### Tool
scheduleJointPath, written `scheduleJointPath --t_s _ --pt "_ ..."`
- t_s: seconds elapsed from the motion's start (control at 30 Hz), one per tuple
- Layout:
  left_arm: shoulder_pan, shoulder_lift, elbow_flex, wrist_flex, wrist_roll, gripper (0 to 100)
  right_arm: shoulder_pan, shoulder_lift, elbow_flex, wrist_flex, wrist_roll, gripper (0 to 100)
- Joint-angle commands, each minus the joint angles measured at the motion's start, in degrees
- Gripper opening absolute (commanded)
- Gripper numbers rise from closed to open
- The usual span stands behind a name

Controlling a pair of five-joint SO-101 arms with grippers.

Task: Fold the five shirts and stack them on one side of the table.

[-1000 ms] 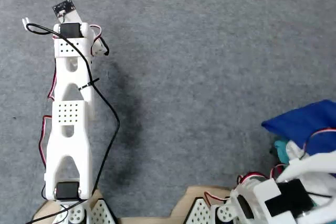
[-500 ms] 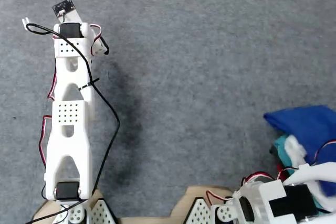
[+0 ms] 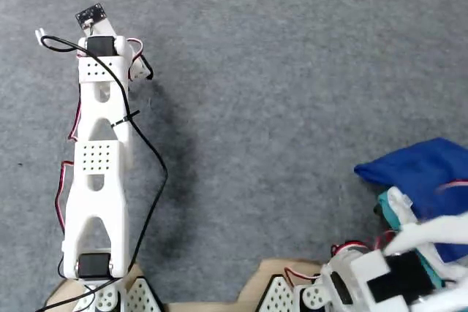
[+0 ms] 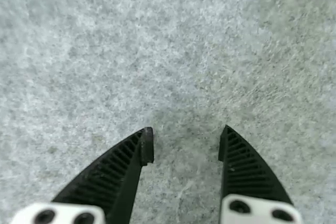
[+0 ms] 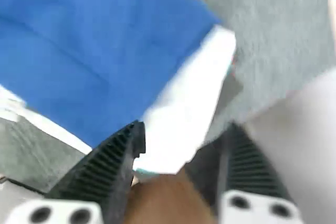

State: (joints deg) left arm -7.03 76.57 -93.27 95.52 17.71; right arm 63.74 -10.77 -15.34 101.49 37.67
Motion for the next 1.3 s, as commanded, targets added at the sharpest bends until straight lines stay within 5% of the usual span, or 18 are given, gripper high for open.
scheduleJointPath --t_s 0.0,0.2,0.43,0.8,1.03,1.27 --pt "-2.1 -1.3 -2.6 -0.1 -0.2 21 -12.0 -7.6 -2.1 0.9 -3.6 0.8" --pt "-5.3 -8.3 -0.6 5.7 -10.6 2 -33.2 -14.6 6.2 0.8 -10.1 0.5" --pt "-9.5 -30.0 14.6 5.7 -14.1 2 -49.5 -23.7 15.5 -1.4 -15.8 0.5" --pt "-1.1 -87.3 77.6 4.2 -16.5 2 -51.6 -39.0 41.7 -17.1 -18.5 0.6" --pt "-3.3 -118.2 114.7 -13.4 -28.5 2 -52.0 -49.3 63.0 -28.2 -18.5 0.9" --pt "-7.4 -137.3 147.6 -29.5 -30.9 2 -52.1 -58.6 80.0 -36.7 -18.1 0.6"
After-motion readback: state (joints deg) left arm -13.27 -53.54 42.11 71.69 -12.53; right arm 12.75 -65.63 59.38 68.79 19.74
